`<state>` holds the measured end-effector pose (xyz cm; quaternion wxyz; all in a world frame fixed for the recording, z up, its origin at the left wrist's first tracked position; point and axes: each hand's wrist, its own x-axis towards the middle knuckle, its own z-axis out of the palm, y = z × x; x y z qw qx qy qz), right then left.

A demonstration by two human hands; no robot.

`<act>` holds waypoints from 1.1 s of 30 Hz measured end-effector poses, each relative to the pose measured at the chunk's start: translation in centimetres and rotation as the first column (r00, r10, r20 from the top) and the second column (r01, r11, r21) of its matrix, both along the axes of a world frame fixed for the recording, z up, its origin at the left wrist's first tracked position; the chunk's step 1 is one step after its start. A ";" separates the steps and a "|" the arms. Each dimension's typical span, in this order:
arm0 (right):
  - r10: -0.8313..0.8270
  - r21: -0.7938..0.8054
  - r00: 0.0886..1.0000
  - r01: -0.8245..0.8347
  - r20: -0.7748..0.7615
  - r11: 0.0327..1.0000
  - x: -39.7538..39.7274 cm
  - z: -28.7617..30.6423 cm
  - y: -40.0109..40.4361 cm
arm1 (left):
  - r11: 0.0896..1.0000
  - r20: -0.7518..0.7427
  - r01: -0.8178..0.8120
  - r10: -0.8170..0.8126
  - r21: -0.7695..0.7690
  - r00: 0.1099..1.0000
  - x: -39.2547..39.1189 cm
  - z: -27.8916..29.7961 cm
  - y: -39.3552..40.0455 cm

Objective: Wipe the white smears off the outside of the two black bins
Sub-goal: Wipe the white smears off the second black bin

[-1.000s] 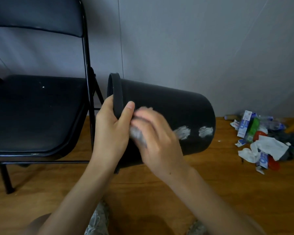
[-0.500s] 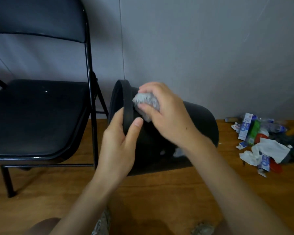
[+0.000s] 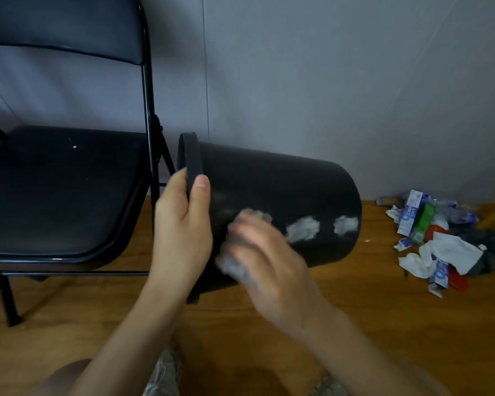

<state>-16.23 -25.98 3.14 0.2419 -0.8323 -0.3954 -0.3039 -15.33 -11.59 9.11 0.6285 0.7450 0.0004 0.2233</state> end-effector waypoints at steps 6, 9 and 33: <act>0.155 -0.159 0.951 -0.115 0.268 0.981 0.9 -0.9 -1.6 | 1.000 0.058 -0.015 0.014 0.013 0.998 0.1 1.2 1.1; -0.033 0.069 0.973 0.017 0.229 0.997 1.9 0.7 -1.0 | 0.999 0.085 0.004 -0.007 0.032 0.996 0.0 1.3 1.0; -0.013 -0.061 0.976 0.027 0.218 0.998 0.0 -2.6 0.1 | 1.000 0.044 -0.006 0.005 0.018 0.999 -0.3 0.8 2.8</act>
